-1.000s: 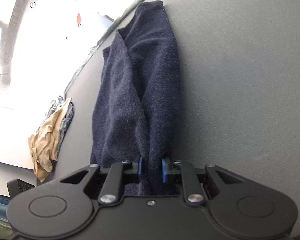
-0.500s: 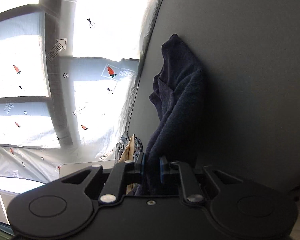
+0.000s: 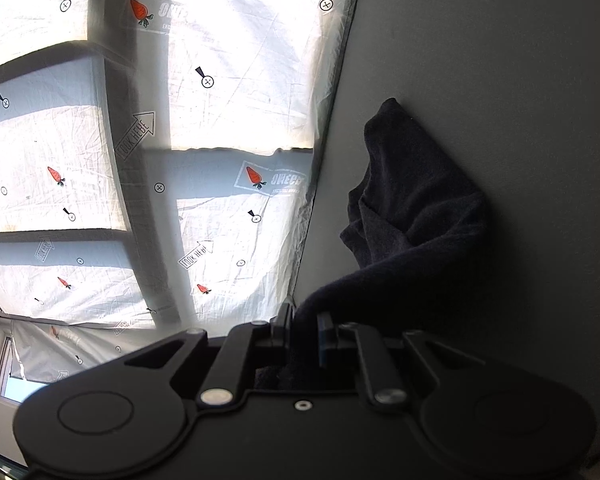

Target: Fold clothes

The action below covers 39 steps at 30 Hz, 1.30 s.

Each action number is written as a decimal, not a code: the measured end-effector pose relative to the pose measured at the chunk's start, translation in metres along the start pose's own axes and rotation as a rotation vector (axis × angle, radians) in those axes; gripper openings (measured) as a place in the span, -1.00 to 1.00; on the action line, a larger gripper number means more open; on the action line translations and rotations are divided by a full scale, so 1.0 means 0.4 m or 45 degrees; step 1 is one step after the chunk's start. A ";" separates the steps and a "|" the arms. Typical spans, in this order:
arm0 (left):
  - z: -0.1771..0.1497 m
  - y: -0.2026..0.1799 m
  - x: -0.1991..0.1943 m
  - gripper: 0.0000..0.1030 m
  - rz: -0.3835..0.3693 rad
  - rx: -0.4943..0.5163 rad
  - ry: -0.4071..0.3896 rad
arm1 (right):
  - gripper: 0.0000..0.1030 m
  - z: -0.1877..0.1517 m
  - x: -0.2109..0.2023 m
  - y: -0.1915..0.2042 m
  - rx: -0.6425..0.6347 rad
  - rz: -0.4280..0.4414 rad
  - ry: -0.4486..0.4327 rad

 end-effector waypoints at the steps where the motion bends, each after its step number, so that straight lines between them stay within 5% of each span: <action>1: 0.014 -0.005 0.010 -0.79 -0.005 -0.001 -0.002 | -0.76 0.013 0.005 0.001 0.008 0.010 -0.006; 15: 0.232 0.050 0.227 -0.79 0.037 -0.117 0.047 | -0.74 0.261 0.166 -0.074 0.181 -0.006 -0.050; 20: 0.301 0.102 0.314 -0.78 0.152 -0.161 0.062 | -0.72 0.358 0.234 -0.124 0.298 -0.086 -0.073; 25: 0.336 0.173 0.372 -0.65 0.206 -0.253 0.092 | -0.60 0.406 0.274 -0.155 0.252 -0.188 -0.047; 29: 0.338 0.165 0.367 -0.59 0.234 -0.167 0.095 | -0.58 0.410 0.288 -0.133 0.104 -0.311 -0.020; 31: 0.342 0.156 0.356 -0.45 0.255 -0.123 0.068 | -0.49 0.407 0.290 -0.112 0.021 -0.358 -0.020; 33: 0.356 0.141 0.332 -0.06 0.294 -0.065 -0.012 | -0.28 0.403 0.289 -0.090 -0.046 -0.377 -0.034; 37: 0.391 0.104 0.279 0.01 0.345 0.038 -0.128 | -0.15 0.398 0.288 -0.039 -0.202 -0.391 -0.077; 39: 0.394 0.080 0.264 0.27 0.403 0.128 -0.154 | -0.03 0.398 0.287 -0.010 -0.270 -0.410 -0.105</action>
Point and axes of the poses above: each gripper's, at about its wrist camera, not at the fingertips, and x roughly the way its jaws point, y to its left, z to its top, the point moved 7 cm from there along x, roughly the way its jaws point, and after that the axes turned 11 degrees about y, right-handed, at the moved point
